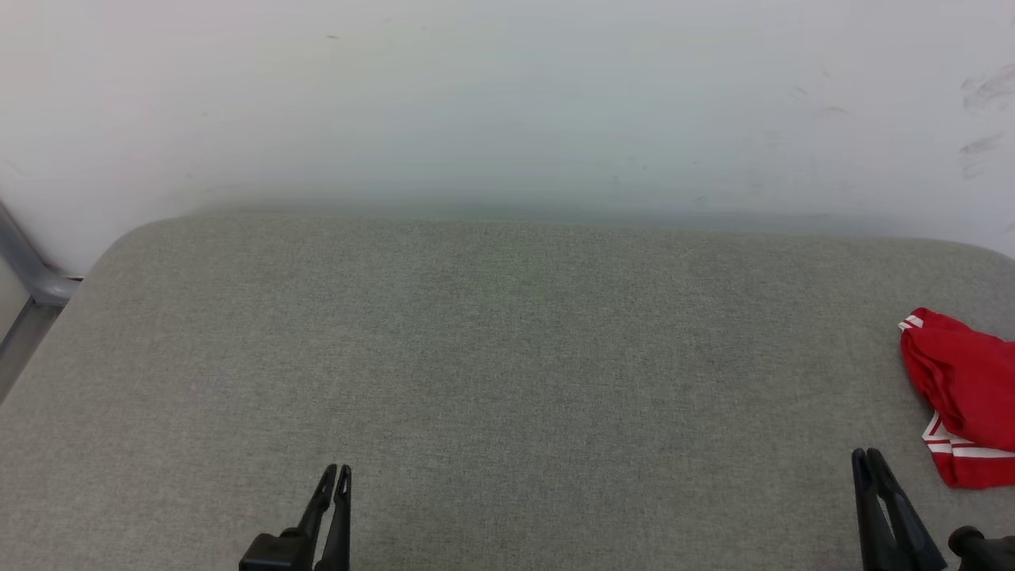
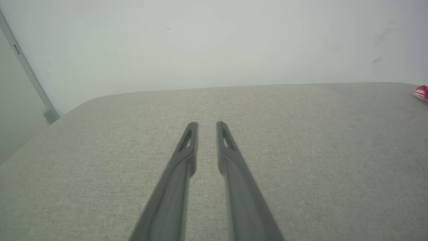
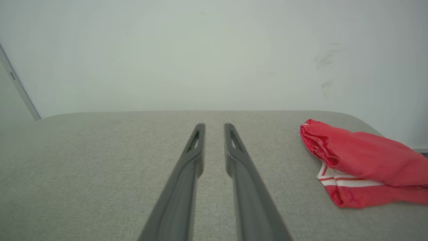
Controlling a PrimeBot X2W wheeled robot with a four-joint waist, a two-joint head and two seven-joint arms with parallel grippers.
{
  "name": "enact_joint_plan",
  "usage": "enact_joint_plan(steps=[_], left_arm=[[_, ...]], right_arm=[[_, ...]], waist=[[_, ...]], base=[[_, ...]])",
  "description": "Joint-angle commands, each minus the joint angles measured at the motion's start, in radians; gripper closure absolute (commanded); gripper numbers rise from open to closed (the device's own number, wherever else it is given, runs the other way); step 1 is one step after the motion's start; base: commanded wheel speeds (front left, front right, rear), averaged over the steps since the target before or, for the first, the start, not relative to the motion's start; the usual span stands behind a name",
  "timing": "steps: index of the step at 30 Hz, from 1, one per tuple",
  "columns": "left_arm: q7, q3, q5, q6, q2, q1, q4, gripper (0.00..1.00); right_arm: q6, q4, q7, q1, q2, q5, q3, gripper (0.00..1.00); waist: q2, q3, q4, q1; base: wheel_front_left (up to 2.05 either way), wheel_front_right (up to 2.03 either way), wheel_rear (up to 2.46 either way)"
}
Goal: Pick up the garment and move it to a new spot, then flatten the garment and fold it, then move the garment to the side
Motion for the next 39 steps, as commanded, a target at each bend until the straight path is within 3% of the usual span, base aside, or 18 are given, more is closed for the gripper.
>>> enact_joint_plan(steps=[1, 22, 39], left_arm=[[0.001, -0.002, -0.004, 0.0, -0.001, 0.005, 0.014, 1.0], [0.09, 0.048, -0.419, -0.042, -0.003, -0.063, 0.059, 1.0], [0.149, 0.083, -0.681, -0.07, -0.006, -0.108, 0.079, 1.0]], right_arm=[[0.0, 0.014, 0.001, 0.0, 0.0, 0.005, 0.002, 1.0], [0.0, 0.084, 0.081, -0.087, -0.013, 0.404, 0.014, 1.0], [0.0, 0.127, 0.136, -0.141, -0.017, 0.653, 0.017, 1.0]], waist=[[-0.0001, 0.0, 0.0, 0.0], [-0.0001, 0.01, -0.011, 0.0], [-0.0001, 0.017, -0.02, 0.0]], base=[[0.0, 0.0, 0.0], [0.0, 0.0, 0.0], [0.0, 0.0, 0.0]])
